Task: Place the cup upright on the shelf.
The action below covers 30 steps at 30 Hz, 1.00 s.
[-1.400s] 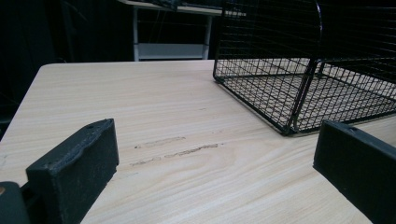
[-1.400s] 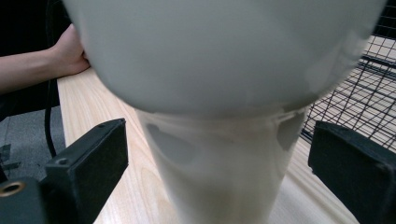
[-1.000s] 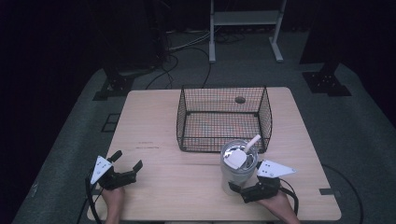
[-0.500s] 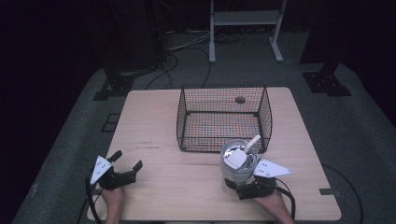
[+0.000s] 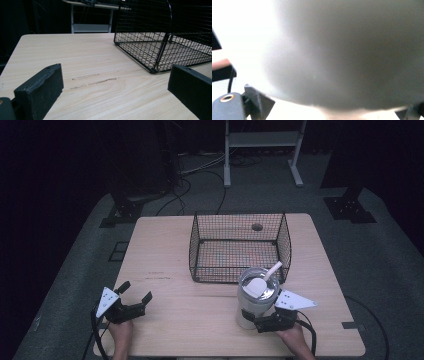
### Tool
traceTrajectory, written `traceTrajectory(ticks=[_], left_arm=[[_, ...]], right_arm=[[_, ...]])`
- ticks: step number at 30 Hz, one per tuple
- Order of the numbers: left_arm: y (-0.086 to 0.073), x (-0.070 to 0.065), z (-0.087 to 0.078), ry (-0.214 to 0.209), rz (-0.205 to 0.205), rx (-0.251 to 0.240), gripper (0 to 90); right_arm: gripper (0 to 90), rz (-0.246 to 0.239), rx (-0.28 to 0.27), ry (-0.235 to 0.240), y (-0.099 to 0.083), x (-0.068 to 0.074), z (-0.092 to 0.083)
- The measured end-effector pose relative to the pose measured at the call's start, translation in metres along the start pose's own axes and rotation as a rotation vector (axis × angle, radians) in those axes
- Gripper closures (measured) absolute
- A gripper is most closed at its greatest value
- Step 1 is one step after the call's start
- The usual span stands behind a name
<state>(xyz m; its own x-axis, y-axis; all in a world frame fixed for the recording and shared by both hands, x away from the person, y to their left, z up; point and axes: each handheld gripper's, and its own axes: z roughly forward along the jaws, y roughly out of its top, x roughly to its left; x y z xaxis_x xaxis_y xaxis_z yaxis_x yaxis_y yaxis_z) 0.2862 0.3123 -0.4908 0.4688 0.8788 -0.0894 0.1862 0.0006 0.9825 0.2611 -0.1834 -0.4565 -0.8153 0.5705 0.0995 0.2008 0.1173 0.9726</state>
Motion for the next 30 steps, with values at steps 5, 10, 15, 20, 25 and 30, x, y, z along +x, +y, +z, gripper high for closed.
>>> traceTrajectory(ticks=[5, 10, 15, 20, 25, 30], left_arm=[[0.000, -0.001, 0.001, 0.003, 0.011, 0.008, 0.0], [0.000, -0.001, 0.000, 0.001, 0.008, 0.006, 0.0], [0.000, 0.000, 0.000, -0.001, 0.009, 0.007, 0.0], [0.000, 0.000, 0.000, -0.003, 0.005, 0.003, 0.0], [0.000, 0.000, 0.000, -0.004, 0.005, -0.001, 0.0], [0.000, 0.000, 0.000, -0.005, 0.011, 0.002, 0.0]], right_arm=[[9.4, -0.022, -0.027, -0.008, 0.019, -0.004, -0.003], [9.3, -0.032, -0.053, 0.020, 0.047, -0.015, 0.001], [9.3, -0.055, -0.064, 0.044, 0.072, -0.024, 0.009], [9.3, -0.068, -0.057, 0.056, 0.088, -0.030, 0.019], [9.3, -0.075, -0.051, 0.068, 0.096, -0.032, 0.027], [9.3, -0.070, -0.039, 0.081, 0.103, -0.035, 0.035]])
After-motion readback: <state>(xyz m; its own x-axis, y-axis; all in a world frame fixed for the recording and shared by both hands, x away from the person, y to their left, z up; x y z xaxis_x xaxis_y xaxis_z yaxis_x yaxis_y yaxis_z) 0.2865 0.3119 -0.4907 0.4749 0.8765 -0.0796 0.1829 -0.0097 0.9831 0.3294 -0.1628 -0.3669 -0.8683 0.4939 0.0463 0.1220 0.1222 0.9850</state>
